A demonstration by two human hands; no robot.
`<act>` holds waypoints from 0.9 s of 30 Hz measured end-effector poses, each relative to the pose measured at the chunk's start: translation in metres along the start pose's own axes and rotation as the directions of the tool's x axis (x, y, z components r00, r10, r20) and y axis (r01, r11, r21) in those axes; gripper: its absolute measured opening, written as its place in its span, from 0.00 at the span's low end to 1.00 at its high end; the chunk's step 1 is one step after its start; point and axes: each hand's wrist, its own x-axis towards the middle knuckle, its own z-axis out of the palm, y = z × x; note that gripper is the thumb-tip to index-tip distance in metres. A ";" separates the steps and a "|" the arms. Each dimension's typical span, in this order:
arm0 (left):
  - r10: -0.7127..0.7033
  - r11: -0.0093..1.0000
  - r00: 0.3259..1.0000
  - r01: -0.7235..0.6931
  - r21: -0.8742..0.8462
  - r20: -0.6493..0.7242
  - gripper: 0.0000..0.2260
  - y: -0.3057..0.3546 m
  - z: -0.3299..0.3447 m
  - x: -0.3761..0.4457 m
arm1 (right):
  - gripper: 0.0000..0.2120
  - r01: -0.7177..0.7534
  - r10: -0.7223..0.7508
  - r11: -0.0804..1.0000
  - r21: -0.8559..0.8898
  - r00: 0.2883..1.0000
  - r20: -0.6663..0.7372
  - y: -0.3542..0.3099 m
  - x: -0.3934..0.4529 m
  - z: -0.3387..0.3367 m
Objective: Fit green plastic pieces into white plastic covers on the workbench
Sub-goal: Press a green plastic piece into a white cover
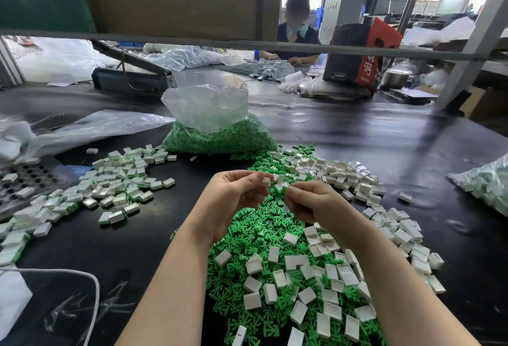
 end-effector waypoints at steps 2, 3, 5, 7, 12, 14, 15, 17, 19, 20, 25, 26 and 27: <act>-0.002 1.000 1.000 0.002 -0.021 0.012 0.09 0.001 0.000 -0.001 | 0.17 0.004 -0.004 1.000 0.021 1.000 -0.003 0.000 0.000 0.001; -0.006 0.999 1.000 0.007 -0.032 0.017 0.09 0.001 0.000 -0.001 | 0.17 0.008 -0.008 0.999 0.031 1.000 0.000 0.000 0.000 0.001; -0.012 0.998 1.000 0.013 -0.065 0.017 0.10 0.002 -0.001 -0.001 | 0.17 0.020 -0.021 0.999 0.032 1.000 0.006 -0.002 0.000 0.000; -0.014 0.996 1.000 0.015 -0.089 0.016 0.11 0.002 -0.002 -0.002 | 0.17 0.031 -0.031 0.999 0.027 0.999 0.013 -0.002 0.000 0.000; -0.007 0.998 1.000 0.009 -0.056 0.030 0.13 0.003 -0.001 -0.003 | 0.16 0.039 -0.040 0.999 0.027 0.999 0.028 -0.004 -0.001 0.004; 0.002 0.999 0.999 0.000 -0.037 0.039 0.15 0.003 -0.001 -0.003 | 0.16 0.045 -0.045 0.999 0.017 0.999 0.025 -0.004 -0.001 0.005; 0.007 1.000 0.999 -0.006 -0.024 0.044 0.15 0.003 -0.001 -0.003 | 0.16 0.048 -0.048 0.999 0.006 0.999 0.025 -0.004 0.000 0.006; 0.016 1.000 0.999 -0.016 0.007 0.052 0.15 0.003 -0.001 -0.003 | 0.16 0.054 -0.053 0.999 -0.009 0.998 0.023 -0.005 0.000 0.007; 0.022 0.999 0.998 -0.024 0.030 0.059 0.14 0.003 -0.001 -0.003 | 0.16 0.060 -0.060 0.998 -0.022 0.998 0.015 -0.005 0.000 0.007; 0.026 0.999 0.998 -0.028 0.037 0.062 0.13 0.003 -0.001 -0.003 | 0.16 0.062 -0.061 0.998 -0.033 0.998 0.011 -0.005 0.000 0.007; 0.050 0.996 0.996 -0.055 0.065 0.074 0.12 0.002 -0.002 -0.003 | 0.15 0.060 -0.055 0.989 -0.137 0.998 0.037 -0.008 -0.001 0.007; 0.055 0.995 0.995 -0.061 0.075 0.079 0.13 0.002 -0.002 -0.003 | 0.15 0.055 -0.049 0.988 -0.144 0.998 0.047 -0.008 -0.002 0.007; 0.057 0.994 0.995 -0.064 0.085 0.087 0.13 0.002 -0.002 -0.003 | 0.15 0.052 -0.044 0.989 -0.141 0.998 0.053 -0.008 -0.002 0.007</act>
